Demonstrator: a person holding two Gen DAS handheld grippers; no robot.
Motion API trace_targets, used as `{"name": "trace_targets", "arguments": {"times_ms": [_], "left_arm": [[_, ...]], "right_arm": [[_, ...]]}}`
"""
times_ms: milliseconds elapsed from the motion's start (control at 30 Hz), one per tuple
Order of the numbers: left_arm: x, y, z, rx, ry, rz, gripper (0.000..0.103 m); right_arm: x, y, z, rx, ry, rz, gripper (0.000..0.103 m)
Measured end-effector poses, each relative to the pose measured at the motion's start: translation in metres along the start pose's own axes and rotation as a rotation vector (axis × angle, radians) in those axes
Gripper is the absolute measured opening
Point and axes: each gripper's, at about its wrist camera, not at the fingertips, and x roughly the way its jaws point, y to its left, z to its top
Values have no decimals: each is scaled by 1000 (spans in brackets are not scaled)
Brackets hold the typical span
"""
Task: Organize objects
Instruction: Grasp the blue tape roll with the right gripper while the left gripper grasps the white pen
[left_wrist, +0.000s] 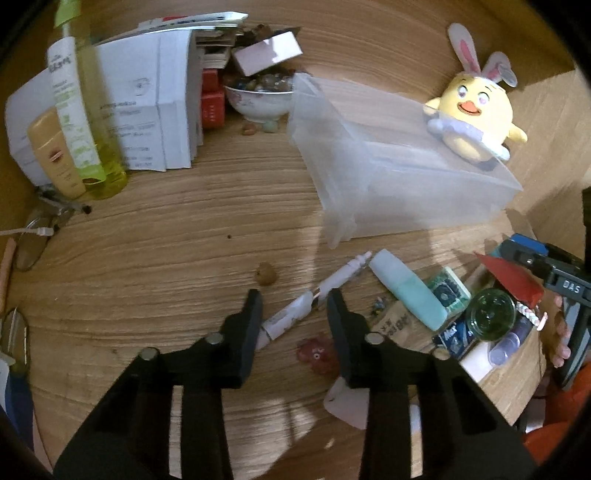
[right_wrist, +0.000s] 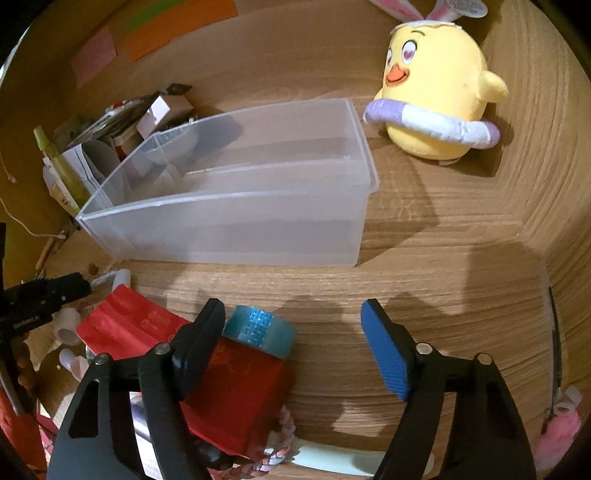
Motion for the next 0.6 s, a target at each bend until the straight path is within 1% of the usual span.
{"name": "trace_targets", "arguments": {"times_ms": [33,67,133,200,233,333,400,500,600], "left_arm": [[0,-1,1,5,5,-11,23],[0,-1,1,10,9,-17,22],[-1,-3,1,23,9,-14,17],[-4,-4,-1,36,12,-9,13],[-6,-4,-1,42,16,-7,11],[-9,-7,-3,67,32,-13,11],[-10,-11,-3,96,37,-9,11],[-6,-15,1,131,52,-7,11],[1,-16,8,146,81,-38,15]], "right_arm": [[1,1,0,-1,3,3,68],[2,1,0,-3,7,4,66],[4,1,0,-5,21,17,56],[6,1,-1,-2,29,23,51],[6,1,-1,-3,33,23,47],[8,0,-2,-1,40,23,39],[9,-1,-2,1,42,22,36],[10,0,-2,2,40,21,36],[10,1,-2,5,42,24,36]]}}
